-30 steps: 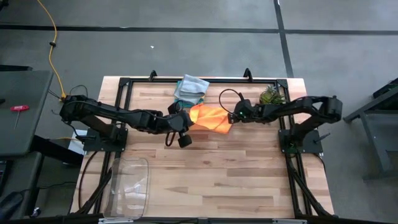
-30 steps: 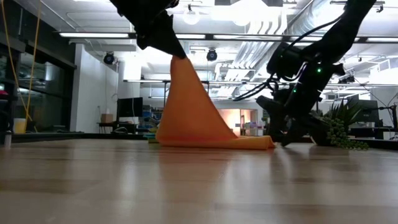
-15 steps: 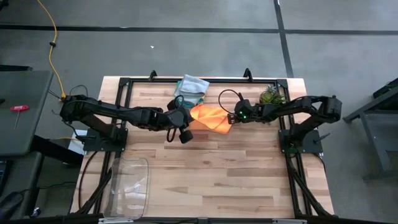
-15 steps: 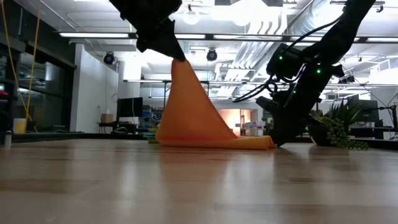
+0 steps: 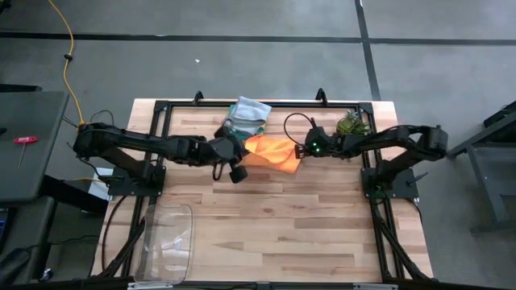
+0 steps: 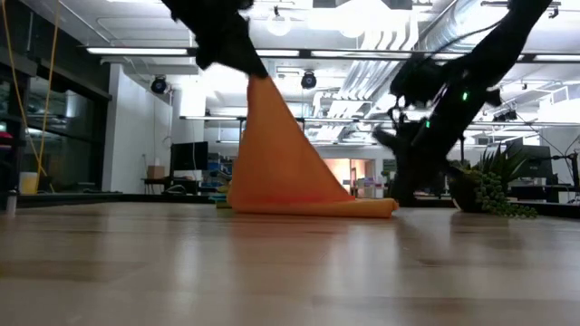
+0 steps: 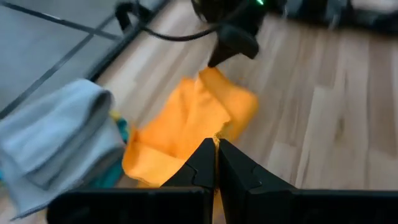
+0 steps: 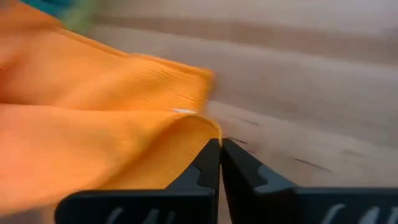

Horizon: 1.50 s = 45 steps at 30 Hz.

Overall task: Fold microfiber towels
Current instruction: Fold the orange microfiber towel

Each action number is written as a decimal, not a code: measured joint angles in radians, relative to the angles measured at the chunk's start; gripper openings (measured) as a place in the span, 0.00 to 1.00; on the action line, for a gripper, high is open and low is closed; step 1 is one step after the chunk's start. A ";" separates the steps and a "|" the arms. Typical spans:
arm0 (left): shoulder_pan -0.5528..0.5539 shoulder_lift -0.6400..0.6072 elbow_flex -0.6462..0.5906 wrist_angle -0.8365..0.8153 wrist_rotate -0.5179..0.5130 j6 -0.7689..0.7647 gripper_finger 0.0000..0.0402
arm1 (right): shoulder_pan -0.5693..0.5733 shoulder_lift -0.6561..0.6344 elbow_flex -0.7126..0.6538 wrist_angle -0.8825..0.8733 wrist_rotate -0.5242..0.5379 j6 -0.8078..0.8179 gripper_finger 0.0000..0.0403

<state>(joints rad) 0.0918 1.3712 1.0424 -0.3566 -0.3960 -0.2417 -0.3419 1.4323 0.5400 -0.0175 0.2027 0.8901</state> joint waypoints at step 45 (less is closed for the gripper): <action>0.158 -0.359 0.001 -0.256 -0.111 0.392 0.00 | 0.137 -0.630 0.440 -0.659 0.032 -0.478 0.00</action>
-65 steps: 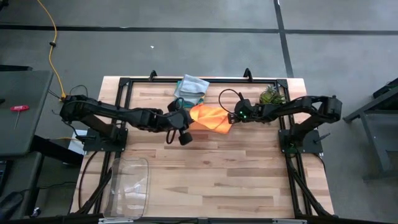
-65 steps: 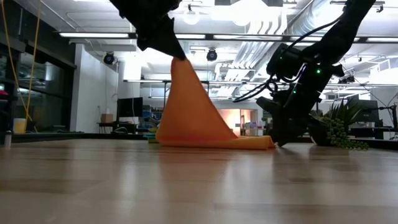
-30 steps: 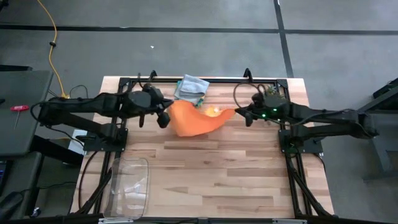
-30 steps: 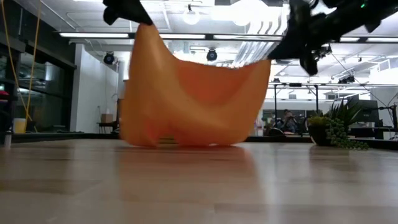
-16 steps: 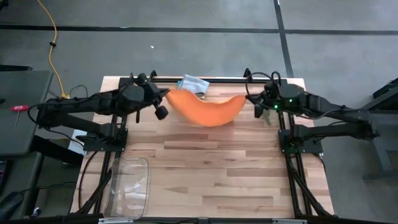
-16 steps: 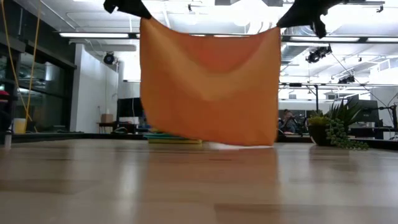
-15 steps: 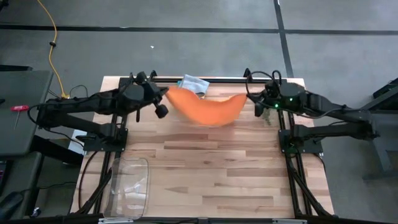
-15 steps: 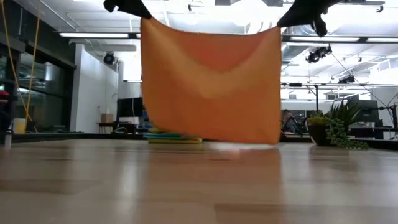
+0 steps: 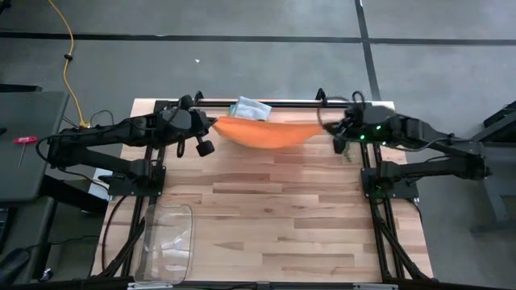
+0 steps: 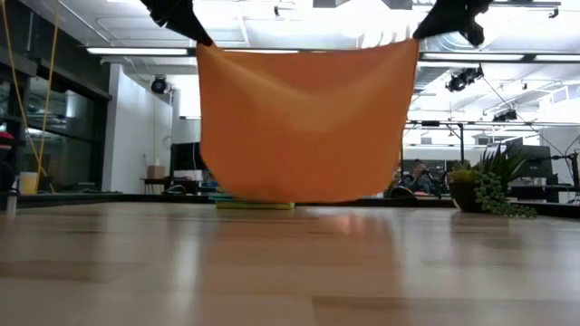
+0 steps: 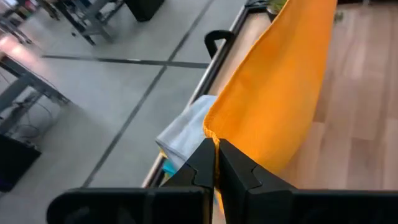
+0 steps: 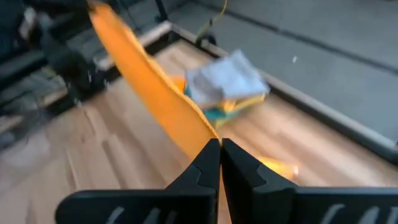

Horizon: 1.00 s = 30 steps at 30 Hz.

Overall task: Fold microfiber towels
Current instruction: Fold the orange microfiber towel

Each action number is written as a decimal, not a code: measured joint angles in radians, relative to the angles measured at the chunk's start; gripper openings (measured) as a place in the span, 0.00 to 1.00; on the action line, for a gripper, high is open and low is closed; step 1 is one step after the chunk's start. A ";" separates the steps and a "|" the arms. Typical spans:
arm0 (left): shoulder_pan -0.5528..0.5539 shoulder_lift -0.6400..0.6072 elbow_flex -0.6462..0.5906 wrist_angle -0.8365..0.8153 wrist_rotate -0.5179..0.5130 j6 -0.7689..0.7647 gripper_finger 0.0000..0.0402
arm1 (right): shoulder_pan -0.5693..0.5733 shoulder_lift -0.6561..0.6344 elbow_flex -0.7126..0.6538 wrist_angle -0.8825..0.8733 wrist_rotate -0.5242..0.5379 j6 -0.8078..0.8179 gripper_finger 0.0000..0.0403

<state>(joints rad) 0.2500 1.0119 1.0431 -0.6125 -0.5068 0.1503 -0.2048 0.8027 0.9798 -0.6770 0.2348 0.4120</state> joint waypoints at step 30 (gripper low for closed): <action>-0.542 0.038 -0.497 0.226 -0.103 -0.952 0.00 | 0.493 0.420 -0.100 -0.101 -0.036 0.564 0.00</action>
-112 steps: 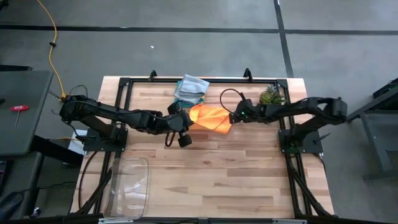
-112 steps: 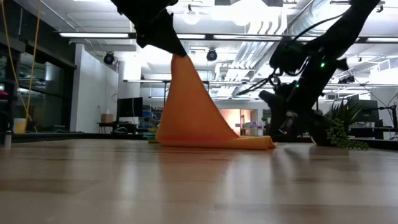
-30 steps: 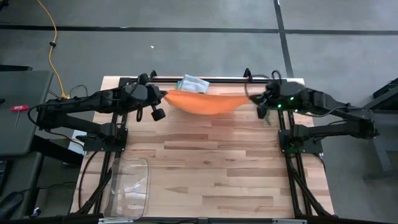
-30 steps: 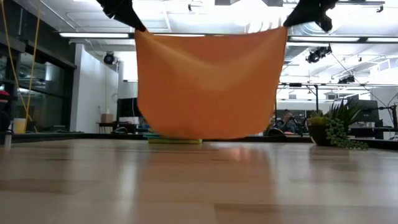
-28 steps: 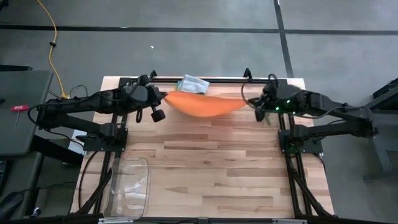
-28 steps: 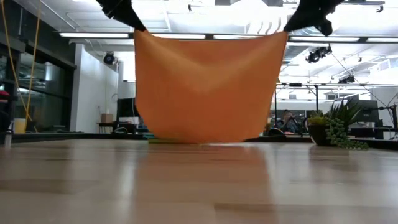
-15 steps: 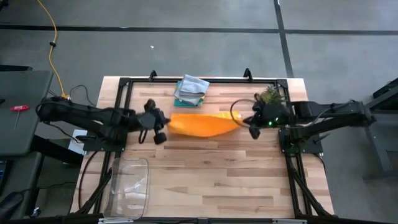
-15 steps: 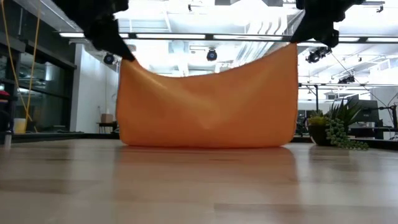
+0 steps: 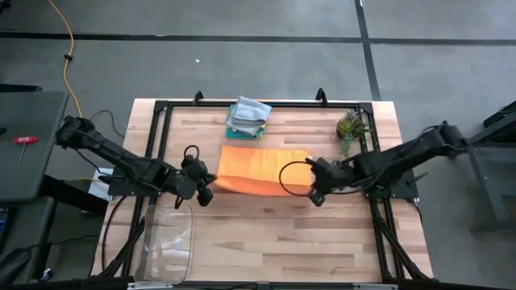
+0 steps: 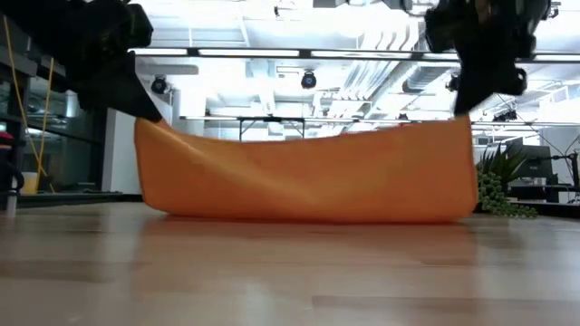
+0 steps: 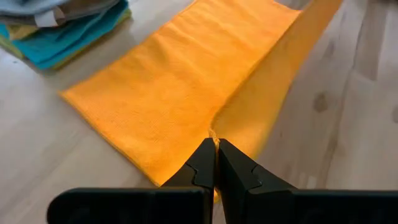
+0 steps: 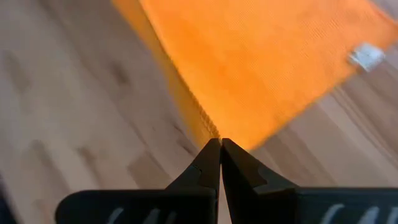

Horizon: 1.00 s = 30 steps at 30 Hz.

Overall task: Fold microfiber towels
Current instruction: Fold the orange microfiber towel

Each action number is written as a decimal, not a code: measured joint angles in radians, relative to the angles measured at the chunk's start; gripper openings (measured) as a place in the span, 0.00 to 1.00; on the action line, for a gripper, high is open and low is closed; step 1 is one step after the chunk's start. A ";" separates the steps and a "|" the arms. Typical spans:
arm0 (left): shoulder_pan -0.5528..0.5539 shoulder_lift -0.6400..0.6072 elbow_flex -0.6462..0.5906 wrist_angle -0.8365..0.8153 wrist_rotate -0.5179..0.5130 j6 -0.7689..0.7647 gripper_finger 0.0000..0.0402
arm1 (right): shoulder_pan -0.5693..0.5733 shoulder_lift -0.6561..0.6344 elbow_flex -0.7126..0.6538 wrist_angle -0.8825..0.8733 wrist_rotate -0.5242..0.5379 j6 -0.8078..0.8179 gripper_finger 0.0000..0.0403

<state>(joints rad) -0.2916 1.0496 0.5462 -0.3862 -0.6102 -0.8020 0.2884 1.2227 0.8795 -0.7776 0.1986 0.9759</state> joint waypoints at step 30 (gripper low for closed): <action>0.463 0.109 -0.004 0.051 0.023 0.238 0.00 | -0.400 0.274 0.000 0.029 0.097 -0.008 0.00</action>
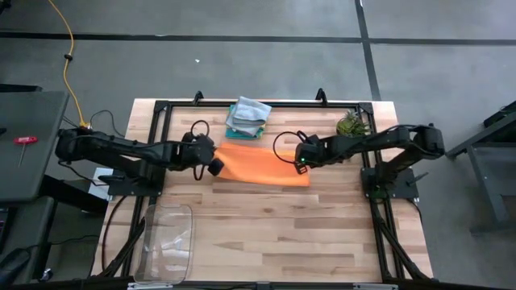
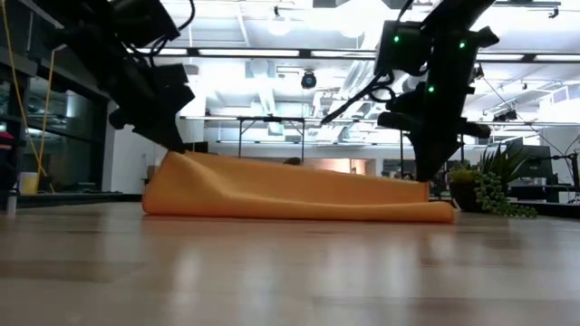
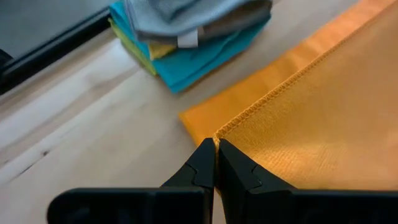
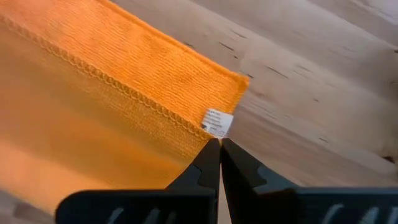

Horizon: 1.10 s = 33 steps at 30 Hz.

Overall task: Fold microfiber towels
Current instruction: Fold the orange microfiber towel

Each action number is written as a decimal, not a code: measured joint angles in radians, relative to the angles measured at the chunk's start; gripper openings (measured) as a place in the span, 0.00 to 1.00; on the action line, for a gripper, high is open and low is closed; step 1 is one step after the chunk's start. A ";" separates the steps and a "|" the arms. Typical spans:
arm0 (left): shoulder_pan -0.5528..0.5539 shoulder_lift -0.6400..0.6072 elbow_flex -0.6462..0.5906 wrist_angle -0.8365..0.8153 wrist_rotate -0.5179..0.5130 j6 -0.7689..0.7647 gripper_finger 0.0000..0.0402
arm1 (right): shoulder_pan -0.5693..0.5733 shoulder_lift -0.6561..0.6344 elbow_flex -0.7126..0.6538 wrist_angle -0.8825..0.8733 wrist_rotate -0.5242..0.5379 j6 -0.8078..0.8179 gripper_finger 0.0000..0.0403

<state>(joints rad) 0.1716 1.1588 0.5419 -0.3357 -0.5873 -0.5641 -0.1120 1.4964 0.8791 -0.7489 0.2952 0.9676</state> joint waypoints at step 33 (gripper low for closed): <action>0.000 0.242 0.000 0.188 -0.127 0.019 0.03 | -0.029 0.010 0.000 0.016 0.080 0.161 0.00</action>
<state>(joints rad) 0.1719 1.4006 0.5419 -0.1475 -0.7144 -0.5453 -0.1406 1.5063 0.8787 -0.7330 0.3754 1.1286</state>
